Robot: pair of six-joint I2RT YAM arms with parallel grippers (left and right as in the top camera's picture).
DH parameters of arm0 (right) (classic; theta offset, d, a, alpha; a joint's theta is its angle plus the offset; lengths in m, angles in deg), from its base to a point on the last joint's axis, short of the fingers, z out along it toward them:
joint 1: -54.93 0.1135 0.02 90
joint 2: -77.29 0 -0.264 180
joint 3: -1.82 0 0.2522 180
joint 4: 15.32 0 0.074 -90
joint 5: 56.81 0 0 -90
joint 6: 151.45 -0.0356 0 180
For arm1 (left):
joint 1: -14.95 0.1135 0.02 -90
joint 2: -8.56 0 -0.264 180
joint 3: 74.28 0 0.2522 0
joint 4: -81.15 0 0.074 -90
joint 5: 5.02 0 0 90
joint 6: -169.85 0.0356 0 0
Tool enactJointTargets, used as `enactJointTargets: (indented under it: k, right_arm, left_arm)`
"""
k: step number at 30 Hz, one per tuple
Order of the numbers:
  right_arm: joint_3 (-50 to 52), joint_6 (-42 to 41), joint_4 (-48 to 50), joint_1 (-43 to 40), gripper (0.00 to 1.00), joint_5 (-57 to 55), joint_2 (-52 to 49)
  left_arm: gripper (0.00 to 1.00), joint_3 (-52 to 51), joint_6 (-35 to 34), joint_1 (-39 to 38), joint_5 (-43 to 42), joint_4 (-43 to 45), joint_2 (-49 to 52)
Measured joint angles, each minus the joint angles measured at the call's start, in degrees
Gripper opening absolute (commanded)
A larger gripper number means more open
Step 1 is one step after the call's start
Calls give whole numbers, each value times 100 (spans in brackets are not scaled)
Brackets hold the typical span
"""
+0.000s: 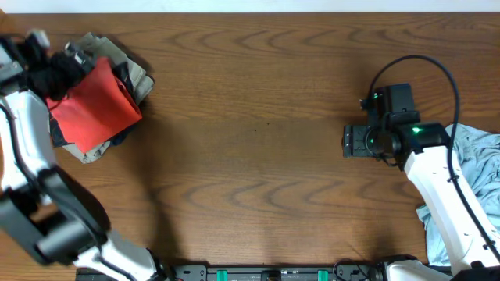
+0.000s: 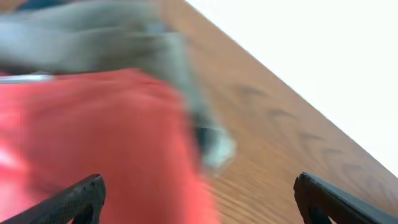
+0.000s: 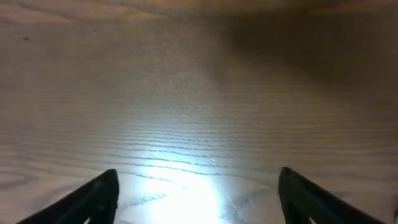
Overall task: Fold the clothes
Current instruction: 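Release the shirt and withdraw the left gripper from the stack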
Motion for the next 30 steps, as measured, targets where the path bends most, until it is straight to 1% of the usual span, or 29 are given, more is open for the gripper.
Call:
enactJointTargets:
  k: [3, 6, 10, 14, 20, 23, 26, 30]
  right_arm:
    - [-2, -7, 87, -125, 86, 372, -2]
    - [-2, -4, 96, -304, 88, 769, 0]
    - [-2, -7, -79, -564, 91, 1119, 0]
    - [-2, 15, -542, -710, 99, 1220, 0]
    - [-2, 44, -1257, -758, 99, 1115, -2]
    - [-2, 42, -1451, -758, 99, 994, 2]
    - [0, 46, -1486, -758, 99, 890, 79]
    - [9, 50, -1443, -763, 99, 826, 501]
  left_arm:
    - [98, 133, 81, -551, 260, -551, -649]
    - [98, 236, 116, -1307, 667, -1366, -1027]
    - [98, 221, 168, -2124, 1152, -2435, -1012]
    - [98, 162, 190, -2791, 1777, -3320, -911]
    - [98, 155, 192, -3318, 2186, -4323, -911]
    - [98, 155, 192, -3480, 2262, -4605, -957]
    - [98, 144, 197, -3650, 2293, -4686, -1215]
    - [98, -15, 203, -3904, 2490, -4627, -2175]
